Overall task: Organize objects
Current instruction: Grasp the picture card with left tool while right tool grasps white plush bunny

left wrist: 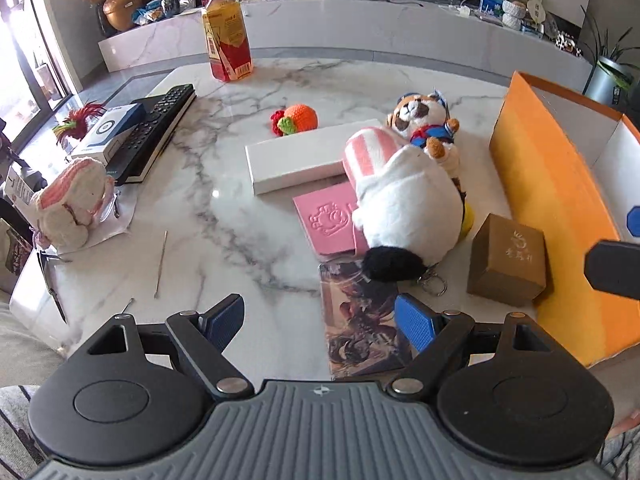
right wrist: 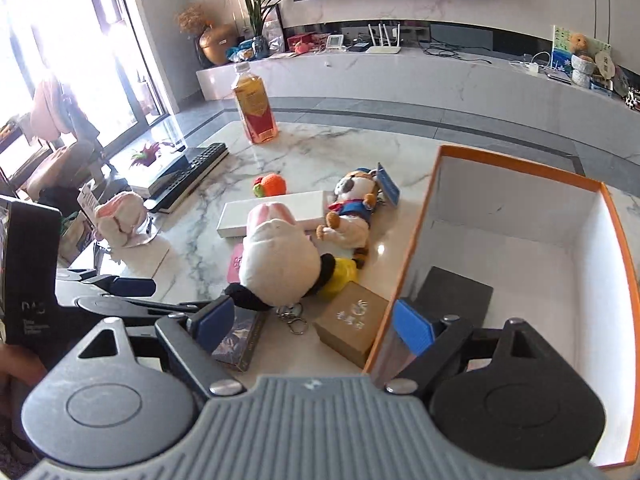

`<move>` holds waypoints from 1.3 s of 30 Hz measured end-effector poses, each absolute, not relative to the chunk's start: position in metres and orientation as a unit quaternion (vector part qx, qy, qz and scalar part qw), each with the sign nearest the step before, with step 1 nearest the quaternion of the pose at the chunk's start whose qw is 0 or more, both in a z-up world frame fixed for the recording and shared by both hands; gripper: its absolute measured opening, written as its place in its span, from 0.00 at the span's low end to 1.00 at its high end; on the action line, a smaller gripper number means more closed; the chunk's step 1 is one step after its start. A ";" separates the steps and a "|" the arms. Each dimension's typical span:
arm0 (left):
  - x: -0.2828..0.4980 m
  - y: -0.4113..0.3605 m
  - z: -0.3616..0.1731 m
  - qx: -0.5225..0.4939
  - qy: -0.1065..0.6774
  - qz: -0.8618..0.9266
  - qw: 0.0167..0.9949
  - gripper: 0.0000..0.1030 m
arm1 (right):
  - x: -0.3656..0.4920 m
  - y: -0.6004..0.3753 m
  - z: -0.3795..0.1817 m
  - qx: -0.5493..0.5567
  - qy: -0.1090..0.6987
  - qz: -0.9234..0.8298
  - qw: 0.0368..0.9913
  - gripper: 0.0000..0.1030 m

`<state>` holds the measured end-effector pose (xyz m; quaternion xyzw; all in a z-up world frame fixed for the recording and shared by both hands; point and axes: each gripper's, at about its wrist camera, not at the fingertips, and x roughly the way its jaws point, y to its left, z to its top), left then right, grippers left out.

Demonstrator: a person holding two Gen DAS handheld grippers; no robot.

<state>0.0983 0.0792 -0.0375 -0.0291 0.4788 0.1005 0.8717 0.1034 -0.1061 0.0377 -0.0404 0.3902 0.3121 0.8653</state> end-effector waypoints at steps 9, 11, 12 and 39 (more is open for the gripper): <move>0.104 0.084 -0.056 -0.087 0.492 0.016 0.866 0.95 | 0.153 -0.041 0.015 -0.088 0.425 0.294 0.852 0.87; 0.108 0.083 -0.061 -0.104 0.497 -0.004 0.862 0.95 | 0.160 -0.026 0.008 -0.112 0.423 0.298 0.849 0.92; 0.111 0.083 -0.065 -0.108 0.501 -0.005 0.859 0.95 | 0.163 -0.020 0.004 -0.115 0.426 0.302 0.845 0.92; 0.124 0.078 -0.086 -0.072 0.504 0.038 0.860 0.68 | 0.189 -0.009 -0.035 -0.011 0.475 0.259 0.841 0.71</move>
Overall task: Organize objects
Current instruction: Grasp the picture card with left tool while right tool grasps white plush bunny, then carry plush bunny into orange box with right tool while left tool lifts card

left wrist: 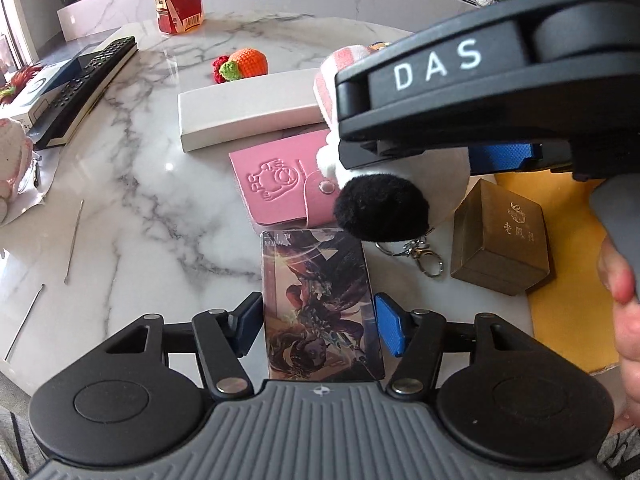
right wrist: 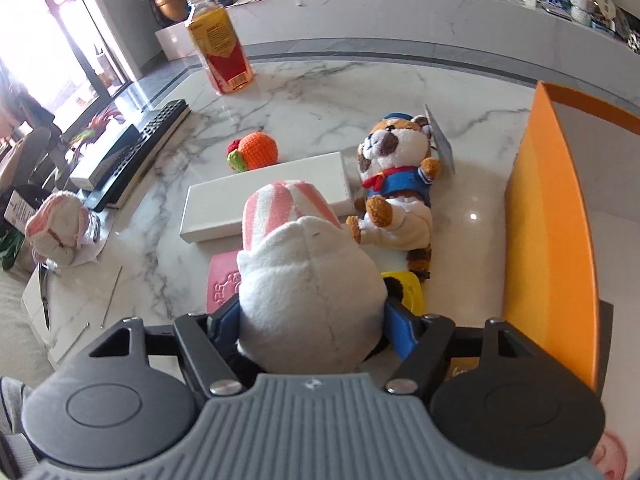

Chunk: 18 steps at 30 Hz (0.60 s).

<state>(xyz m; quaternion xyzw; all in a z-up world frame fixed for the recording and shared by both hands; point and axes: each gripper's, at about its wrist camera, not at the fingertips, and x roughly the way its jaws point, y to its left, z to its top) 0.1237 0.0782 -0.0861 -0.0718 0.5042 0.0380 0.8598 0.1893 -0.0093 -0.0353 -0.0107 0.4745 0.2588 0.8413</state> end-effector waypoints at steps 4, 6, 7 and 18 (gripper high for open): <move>0.124 0.076 -0.086 -0.069 0.497 0.045 0.864 0.68 | 0.179 -0.013 -0.023 -0.008 0.464 0.261 0.846 0.71; 0.123 0.075 -0.085 -0.061 0.491 0.052 0.867 0.68 | 0.173 -0.016 -0.017 -0.001 0.460 0.263 0.848 0.71; 0.123 0.074 -0.084 -0.058 0.490 0.054 0.868 0.68 | 0.170 -0.018 -0.013 0.004 0.458 0.264 0.849 0.71; 0.106 0.080 -0.051 -0.076 0.465 0.071 0.879 0.68 | 0.140 -0.066 0.025 0.054 0.429 0.249 0.867 0.71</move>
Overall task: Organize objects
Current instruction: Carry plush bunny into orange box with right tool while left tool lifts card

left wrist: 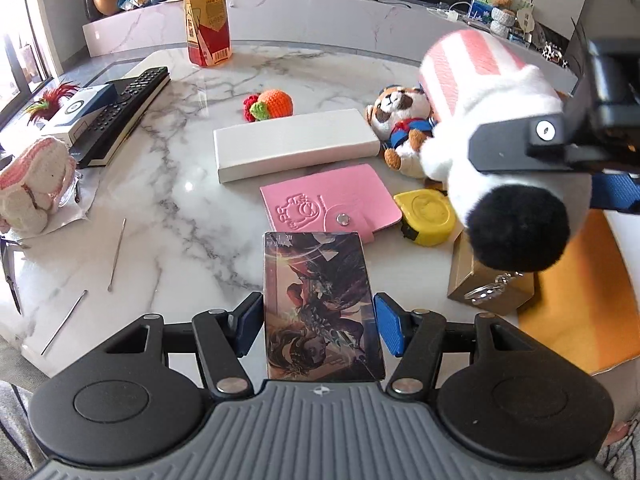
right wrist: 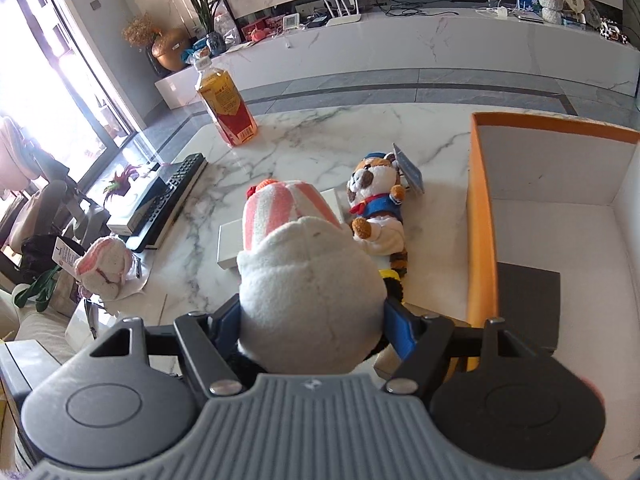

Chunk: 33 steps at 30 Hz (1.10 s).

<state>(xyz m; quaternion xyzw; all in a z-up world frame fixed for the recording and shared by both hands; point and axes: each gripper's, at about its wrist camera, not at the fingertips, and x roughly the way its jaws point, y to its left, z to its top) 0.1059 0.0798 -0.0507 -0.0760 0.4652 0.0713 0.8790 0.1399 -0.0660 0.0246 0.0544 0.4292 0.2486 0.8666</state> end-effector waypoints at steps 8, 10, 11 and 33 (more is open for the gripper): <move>0.098 0.074 -0.015 -0.123 0.429 0.080 0.891 0.68 | 0.124 -0.152 0.060 0.115 0.377 0.186 0.900 0.71; 0.097 0.068 -0.009 -0.124 0.426 0.075 0.893 0.68 | 0.125 -0.174 0.067 0.118 0.368 0.166 0.907 0.72; 0.097 0.065 -0.006 -0.122 0.425 0.073 0.894 0.68 | 0.125 -0.185 0.069 0.121 0.365 0.156 0.910 0.72; 0.106 0.023 0.012 -0.103 0.394 0.055 0.912 0.67 | 0.164 -0.244 -0.010 0.042 0.418 0.026 0.907 0.72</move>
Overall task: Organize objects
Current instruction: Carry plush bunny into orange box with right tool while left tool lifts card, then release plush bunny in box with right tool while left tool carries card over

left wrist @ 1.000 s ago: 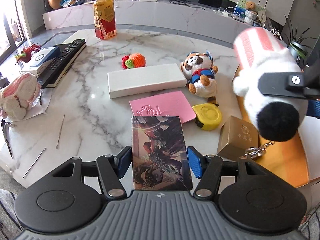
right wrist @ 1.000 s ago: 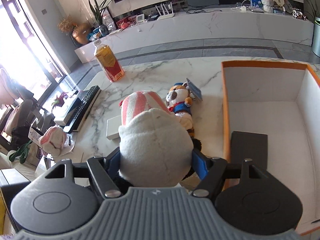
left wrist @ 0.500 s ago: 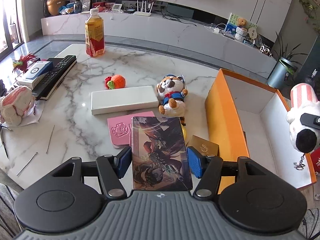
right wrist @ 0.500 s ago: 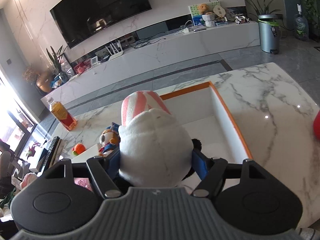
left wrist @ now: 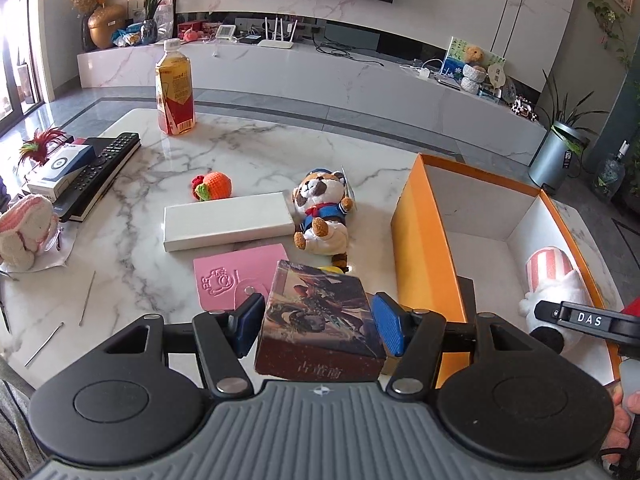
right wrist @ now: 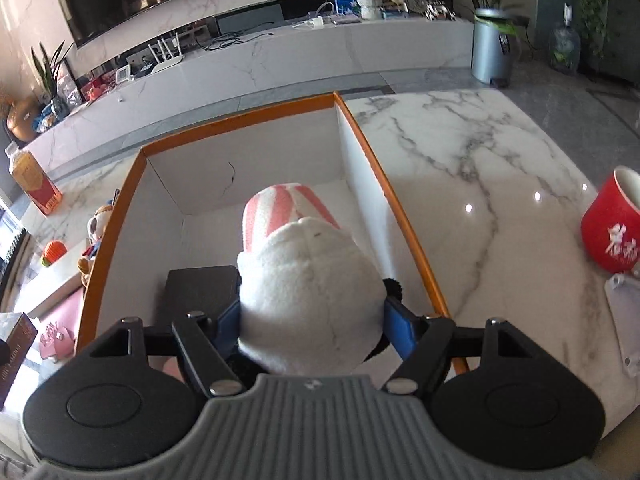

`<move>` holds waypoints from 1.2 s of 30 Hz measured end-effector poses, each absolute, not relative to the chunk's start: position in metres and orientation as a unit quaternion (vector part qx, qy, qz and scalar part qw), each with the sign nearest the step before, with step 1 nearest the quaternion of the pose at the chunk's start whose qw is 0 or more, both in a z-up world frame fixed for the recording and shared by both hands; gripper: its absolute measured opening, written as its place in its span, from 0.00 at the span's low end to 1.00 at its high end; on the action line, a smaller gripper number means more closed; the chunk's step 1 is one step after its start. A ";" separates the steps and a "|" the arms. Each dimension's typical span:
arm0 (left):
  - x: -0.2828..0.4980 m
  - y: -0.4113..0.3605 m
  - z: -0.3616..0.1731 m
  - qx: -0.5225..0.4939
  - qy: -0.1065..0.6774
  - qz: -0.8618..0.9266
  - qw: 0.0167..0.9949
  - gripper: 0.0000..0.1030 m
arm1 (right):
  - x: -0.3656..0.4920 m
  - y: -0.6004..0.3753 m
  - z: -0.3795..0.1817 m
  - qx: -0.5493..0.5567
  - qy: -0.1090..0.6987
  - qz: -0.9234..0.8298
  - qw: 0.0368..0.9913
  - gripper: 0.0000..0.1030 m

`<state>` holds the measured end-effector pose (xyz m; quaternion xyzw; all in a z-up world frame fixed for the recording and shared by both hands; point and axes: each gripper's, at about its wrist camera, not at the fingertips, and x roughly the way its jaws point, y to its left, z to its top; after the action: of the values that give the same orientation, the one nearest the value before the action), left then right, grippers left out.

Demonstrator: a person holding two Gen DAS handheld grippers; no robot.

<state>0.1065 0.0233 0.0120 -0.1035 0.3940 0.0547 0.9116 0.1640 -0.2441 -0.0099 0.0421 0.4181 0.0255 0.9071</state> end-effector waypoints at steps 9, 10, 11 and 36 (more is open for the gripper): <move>0.116 0.016 0.010 -0.105 0.390 0.036 0.914 0.67 | 0.179 -0.219 -0.026 -0.054 0.431 0.010 0.901 0.72; 0.117 0.014 0.013 -0.107 0.385 0.026 0.916 0.67 | 0.180 -0.220 -0.025 -0.054 0.433 0.011 0.900 0.71; 0.118 0.010 0.017 -0.107 0.382 0.014 0.918 0.67 | 0.180 -0.221 -0.024 -0.053 0.433 0.012 0.900 0.68; 0.131 -0.087 0.003 -0.012 0.388 -0.074 0.919 0.67 | 0.171 -0.240 -0.012 0.029 0.451 0.056 0.890 0.51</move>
<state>0.1310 -0.0865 0.0025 -0.0120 0.3881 -0.0736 0.9186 0.1713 -0.2404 -0.0116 0.0292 0.4507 0.0565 0.8904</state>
